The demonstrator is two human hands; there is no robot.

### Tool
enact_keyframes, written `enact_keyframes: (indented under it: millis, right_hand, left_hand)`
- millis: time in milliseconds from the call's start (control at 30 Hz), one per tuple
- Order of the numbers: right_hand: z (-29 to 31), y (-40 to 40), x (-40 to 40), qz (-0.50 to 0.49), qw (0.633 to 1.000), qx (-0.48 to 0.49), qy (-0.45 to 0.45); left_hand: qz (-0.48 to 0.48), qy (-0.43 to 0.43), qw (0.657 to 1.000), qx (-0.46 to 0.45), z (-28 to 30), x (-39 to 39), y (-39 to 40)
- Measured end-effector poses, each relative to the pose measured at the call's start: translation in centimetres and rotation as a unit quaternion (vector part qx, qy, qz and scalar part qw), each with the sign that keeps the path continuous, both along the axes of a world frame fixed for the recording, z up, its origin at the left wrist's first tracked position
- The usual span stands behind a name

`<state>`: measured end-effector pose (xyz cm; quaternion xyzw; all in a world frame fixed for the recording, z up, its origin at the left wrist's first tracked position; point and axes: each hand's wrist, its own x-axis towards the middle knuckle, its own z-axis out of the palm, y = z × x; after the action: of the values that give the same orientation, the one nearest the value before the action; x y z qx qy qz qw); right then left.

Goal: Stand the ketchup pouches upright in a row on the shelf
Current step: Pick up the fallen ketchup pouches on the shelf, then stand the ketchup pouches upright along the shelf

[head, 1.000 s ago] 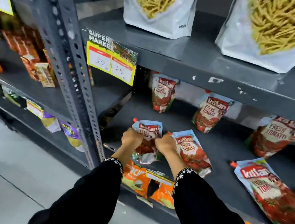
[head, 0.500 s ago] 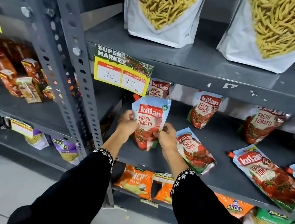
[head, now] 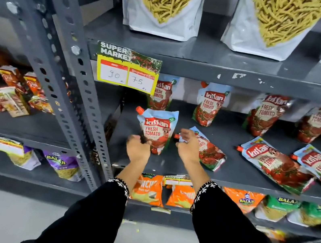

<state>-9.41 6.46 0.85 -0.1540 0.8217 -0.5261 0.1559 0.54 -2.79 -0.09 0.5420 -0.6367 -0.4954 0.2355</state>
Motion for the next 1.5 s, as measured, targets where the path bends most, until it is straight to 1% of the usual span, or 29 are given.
enact_keyframes:
  millis: [67, 133, 167, 233, 333, 400, 433, 500, 600, 667, 700, 767, 833, 900, 967, 1067, 1133, 1233, 1300, 1333, 1433, 1467, 1500]
  right_hand:
    - [0.5, 1.7, -0.4, -0.029, 0.999, -0.004, 0.043]
    - [1.0, 3.5, -1.2, -0.059, 0.994, -0.003, 0.095]
    - [1.2, 4.3, -2.0, -0.065, 0.99, 0.032, 0.118]
    - [1.0, 5.8, -4.1, -0.049, 0.978, 0.148, 0.139]
    - [0.5, 7.4, -7.0, 0.005, 0.951, 0.29, 0.106]
    - [0.1, 8.3, -8.7, 0.033, 0.941, 0.332, 0.057]
    - [-0.2, 8.5, -9.3, 0.045, 0.941, 0.333, 0.031]
    - [-0.5, 8.9, -10.2, 0.064, 0.948, 0.312, -0.012]
    - [-0.7, 9.2, -11.2, 0.075, 0.962, 0.257, -0.055]
    - [-0.7, 9.7, -12.1, 0.063, 0.968, 0.203, -0.13]
    - [-0.6, 10.0, -12.1, 0.054, 0.969, 0.174, -0.168]
    - [-0.9, 10.6, -12.3, 0.045, 0.966, 0.111, -0.231]
    - [-0.9, 11.3, -12.7, 0.059, 0.964, 0.048, -0.253]
    - [-0.8, 11.7, -13.0, 0.065, 0.967, -0.008, -0.246]
    - [-0.4, 12.1, -13.1, 0.056, 0.974, -0.053, -0.212]
    - [-0.6, 12.5, -12.8, 0.037, 0.977, -0.113, -0.175]
    - [-1.2, 12.7, -12.5, 0.032, 0.981, -0.112, -0.154]
    - [-1.2, 12.6, -12.5, 0.033, 0.985, -0.098, -0.142]
    - [-0.9, 12.7, -12.7, 0.04, 0.986, -0.073, -0.146]
    - [-0.8, 12.9, -13.0, 0.039, 0.987, -0.06, -0.143]
    - [-0.9, 14.5, -13.7, -0.012, 0.992, -0.051, -0.115]
    - [-0.9, 15.3, -13.8, -0.029, 0.994, -0.042, -0.093]
    - [-0.8, 16.0, -13.9, -0.038, 0.997, -0.027, -0.062]
  left_hand:
    - [0.019, 0.011, 0.998, 0.052, -0.2, -0.5, 2.1]
    - [-0.008, 0.011, 0.995, 0.099, -0.5, -1.5, 4.0]
    - [-0.037, 0.006, 0.993, 0.113, -0.5, -2.2, 5.0]
    - [-0.096, -0.001, 0.988, 0.125, -0.7, -3.8, 6.4]
    - [-0.136, -0.006, 0.978, 0.161, -0.6, -6.4, 7.7]
    - [-0.141, -0.003, 0.971, 0.191, -0.5, -8.1, 8.3]
    - [-0.14, -0.006, 0.97, 0.199, -0.4, -8.6, 8.4]
    - [-0.129, 0.0, 0.967, 0.218, -0.2, -9.5, 8.6]
    - [-0.078, 0.039, 0.961, 0.263, -0.6, -10.5, 9.0]
    - [-0.034, 0.076, 0.952, 0.295, -0.8, -11.3, 9.6]
    - [-0.011, 0.081, 0.95, 0.303, -0.8, -11.5, 9.8]
    - [0.023, 0.076, 0.95, 0.303, -1.0, -11.8, 10.1]
    - [0.04, 0.077, 0.956, 0.28, -1.3, -12.5, 10.5]
    - [0.051, 0.087, 0.97, 0.222, -1.0, -13.1, 10.9]
    - [0.044, 0.106, 0.984, 0.135, -0.1, -13.6, 11.1]
    - [-0.024, 0.123, 0.992, 0.024, 1.3, -13.7, 11.1]
    - [-0.068, 0.113, 0.991, -0.001, 1.1, -13.3, 11.2]
    - [-0.092, 0.094, 0.991, -0.004, 0.9, -13.0, 11.2]
    - [-0.084, 0.089, 0.992, 0.007, 0.9, -12.8, 11.4]
    - [-0.057, 0.093, 0.994, 0.02, 0.8, -12.7, 11.7]
    - [0.082, 0.082, 0.991, 0.068, 0.4, -12.4, 14.2]
    - [0.105, 0.08, 0.987, 0.088, 0.2, -12.5, 15.5]
    - [0.107, 0.079, 0.985, 0.112, 0.0, -12.8, 16.6]
